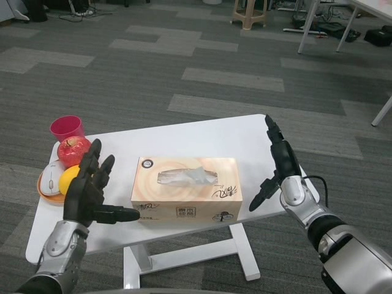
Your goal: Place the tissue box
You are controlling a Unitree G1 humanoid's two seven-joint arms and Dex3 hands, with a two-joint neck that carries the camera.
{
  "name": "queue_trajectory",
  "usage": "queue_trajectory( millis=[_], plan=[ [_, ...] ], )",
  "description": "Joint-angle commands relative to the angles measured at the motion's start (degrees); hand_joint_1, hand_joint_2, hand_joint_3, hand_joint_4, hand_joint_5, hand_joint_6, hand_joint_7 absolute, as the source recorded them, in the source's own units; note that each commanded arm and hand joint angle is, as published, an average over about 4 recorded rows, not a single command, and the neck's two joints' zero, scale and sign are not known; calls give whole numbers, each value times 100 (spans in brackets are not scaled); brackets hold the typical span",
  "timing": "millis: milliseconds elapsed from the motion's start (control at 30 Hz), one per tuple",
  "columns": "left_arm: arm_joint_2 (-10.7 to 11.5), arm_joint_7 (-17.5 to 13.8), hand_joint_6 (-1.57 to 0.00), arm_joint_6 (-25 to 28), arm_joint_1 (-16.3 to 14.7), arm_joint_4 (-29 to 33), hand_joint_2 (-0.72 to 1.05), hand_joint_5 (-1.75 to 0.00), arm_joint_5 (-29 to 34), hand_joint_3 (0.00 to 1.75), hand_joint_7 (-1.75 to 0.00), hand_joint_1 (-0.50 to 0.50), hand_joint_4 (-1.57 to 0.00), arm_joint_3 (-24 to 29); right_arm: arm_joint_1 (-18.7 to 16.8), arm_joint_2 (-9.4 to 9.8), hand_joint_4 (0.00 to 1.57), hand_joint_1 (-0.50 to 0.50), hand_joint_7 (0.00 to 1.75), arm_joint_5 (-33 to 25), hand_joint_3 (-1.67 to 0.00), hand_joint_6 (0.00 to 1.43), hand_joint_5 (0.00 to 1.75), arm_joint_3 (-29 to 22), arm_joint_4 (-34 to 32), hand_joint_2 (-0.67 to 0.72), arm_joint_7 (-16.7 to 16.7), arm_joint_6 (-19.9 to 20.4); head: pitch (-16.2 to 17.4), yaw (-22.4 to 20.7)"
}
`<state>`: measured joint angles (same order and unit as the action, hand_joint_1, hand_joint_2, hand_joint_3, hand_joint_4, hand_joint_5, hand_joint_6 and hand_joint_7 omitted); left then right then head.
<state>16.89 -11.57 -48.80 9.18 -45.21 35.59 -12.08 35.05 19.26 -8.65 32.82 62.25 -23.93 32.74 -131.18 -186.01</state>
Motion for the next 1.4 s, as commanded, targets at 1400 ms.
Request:
queue_trajectory(
  millis=[1400],
  plan=[
    [605, -293, 0, 1320, 313, 3383, 34, -41, -92, 0, 0, 50, 0, -180, -1378, 86, 3, -29, 0, -76, -8, 0, 0, -715, -4045, 47, -16, -9, -178, 135]
  ],
)
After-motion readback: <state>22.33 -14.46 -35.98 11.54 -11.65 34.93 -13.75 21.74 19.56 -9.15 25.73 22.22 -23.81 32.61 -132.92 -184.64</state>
